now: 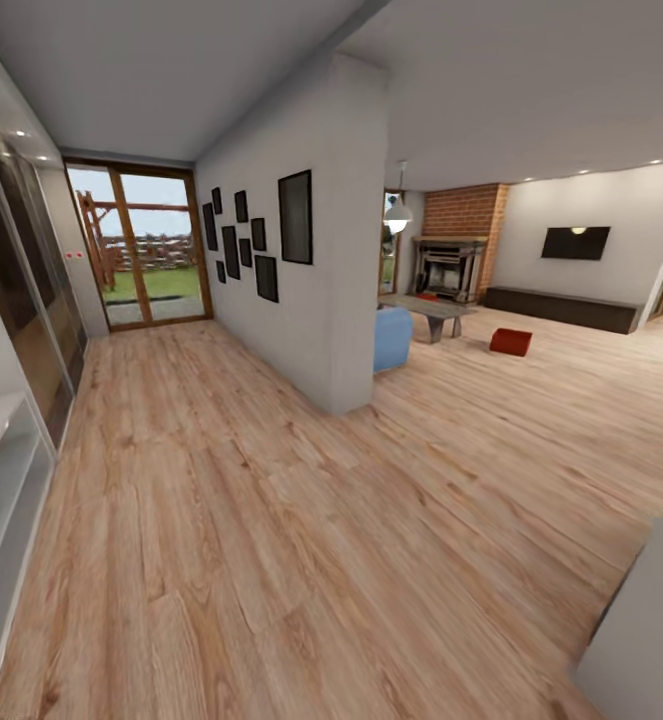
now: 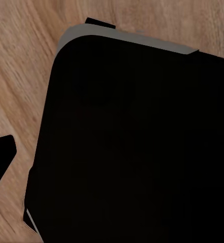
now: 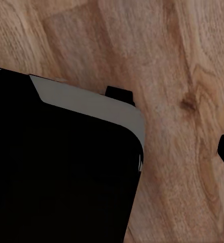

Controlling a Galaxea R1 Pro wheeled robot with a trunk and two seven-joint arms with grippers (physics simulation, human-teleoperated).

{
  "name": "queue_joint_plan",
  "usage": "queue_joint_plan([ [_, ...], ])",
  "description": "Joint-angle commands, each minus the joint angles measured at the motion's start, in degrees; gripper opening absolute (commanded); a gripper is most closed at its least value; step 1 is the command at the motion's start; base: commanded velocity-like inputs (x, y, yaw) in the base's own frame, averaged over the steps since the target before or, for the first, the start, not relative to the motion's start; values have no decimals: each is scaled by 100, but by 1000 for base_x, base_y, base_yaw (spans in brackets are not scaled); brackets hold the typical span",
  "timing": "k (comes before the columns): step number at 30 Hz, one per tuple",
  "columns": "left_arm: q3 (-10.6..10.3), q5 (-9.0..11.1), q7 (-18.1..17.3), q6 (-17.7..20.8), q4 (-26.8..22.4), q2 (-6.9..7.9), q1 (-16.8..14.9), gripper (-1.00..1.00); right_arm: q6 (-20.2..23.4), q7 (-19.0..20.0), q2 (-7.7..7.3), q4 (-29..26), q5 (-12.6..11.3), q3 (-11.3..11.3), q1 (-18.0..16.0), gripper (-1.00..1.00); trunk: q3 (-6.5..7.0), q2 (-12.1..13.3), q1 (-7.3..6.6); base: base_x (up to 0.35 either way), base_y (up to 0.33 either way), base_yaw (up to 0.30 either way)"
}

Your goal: Move the two storage containers from the living room to the garage. In the garage, place one container on the floor and stack the other container on top of it (either order is fine).

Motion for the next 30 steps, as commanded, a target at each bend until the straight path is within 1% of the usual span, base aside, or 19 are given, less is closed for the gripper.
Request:
queue_joint_plan([
  [1, 3, 30, -2, -13, -1, -1, -1, 100, -29, -16, 3, 14, -33, 46, -6, 100, -5, -2, 3, 321, 0, 300],
  [8, 3, 29, -2, -13, -1, -1, -1, 100, -27, -16, 2, 14, -33, 46, -6, 100, -5, -2, 3, 321, 0, 297],
  [11, 3, 32, -2, -13, -1, -1, -1, 100, -25, -11, -2, 16, -33, 46, -6, 100, -5, -2, 3, 321, 0, 167],
  [25, 3, 27, -2, -13, -1, -1, -1, 100, -20, -7, -23, 14, -15, 54, -6, 100, -5, -2, 3, 321, 0, 20],
  [30, 3, 34, -2, -13, -1, -1, -1, 100, -20, -7, -7, 15, 6, 89, -6, 100, -5, -2, 3, 321, 0, 0],
])
